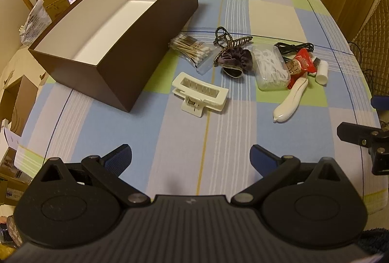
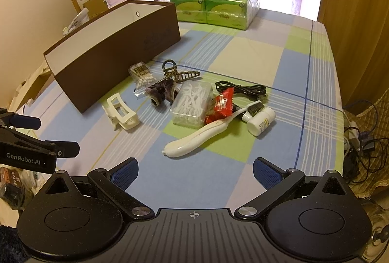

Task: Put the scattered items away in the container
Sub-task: 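Reach the left gripper to the white plastic hair clip and close on it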

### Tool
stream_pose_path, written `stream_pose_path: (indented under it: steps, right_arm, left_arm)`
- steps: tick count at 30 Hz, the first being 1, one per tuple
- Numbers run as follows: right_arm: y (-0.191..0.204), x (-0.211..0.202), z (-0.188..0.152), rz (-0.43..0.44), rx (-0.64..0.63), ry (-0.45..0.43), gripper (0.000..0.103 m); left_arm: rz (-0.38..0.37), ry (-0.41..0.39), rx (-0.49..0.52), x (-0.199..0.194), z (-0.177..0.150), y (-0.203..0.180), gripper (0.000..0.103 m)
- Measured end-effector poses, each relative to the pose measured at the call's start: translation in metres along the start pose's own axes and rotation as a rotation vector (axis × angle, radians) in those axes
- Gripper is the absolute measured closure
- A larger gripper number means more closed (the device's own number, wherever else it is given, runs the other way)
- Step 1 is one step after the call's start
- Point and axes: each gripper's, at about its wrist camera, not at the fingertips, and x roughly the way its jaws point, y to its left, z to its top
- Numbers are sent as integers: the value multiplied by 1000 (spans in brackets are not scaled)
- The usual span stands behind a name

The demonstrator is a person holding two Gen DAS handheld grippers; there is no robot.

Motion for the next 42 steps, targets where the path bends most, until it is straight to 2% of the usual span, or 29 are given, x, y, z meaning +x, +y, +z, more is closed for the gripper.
stream_pose_path:
  steps: [11,20,28,36,42]
  right_arm:
    - [-12,8,3,21,36,5,0]
    - [-25,24,2,5,44,0,0]
    - [-34,44,2,-1,72,33,0]
    - [-40,62,8,-7,93,62,0]
    - [-45,76,13,-24,118,90,0]
  left_arm:
    - [-41,-14,25,8,6,-1,1]
    - [-90,-49,102,22,11,-3,1]
    - [-116,-80,199,42,20,-7,1]
    - [-159,-91,279,70,32,-7,1]
    - [-173,-68,327,93,44,-1,1]
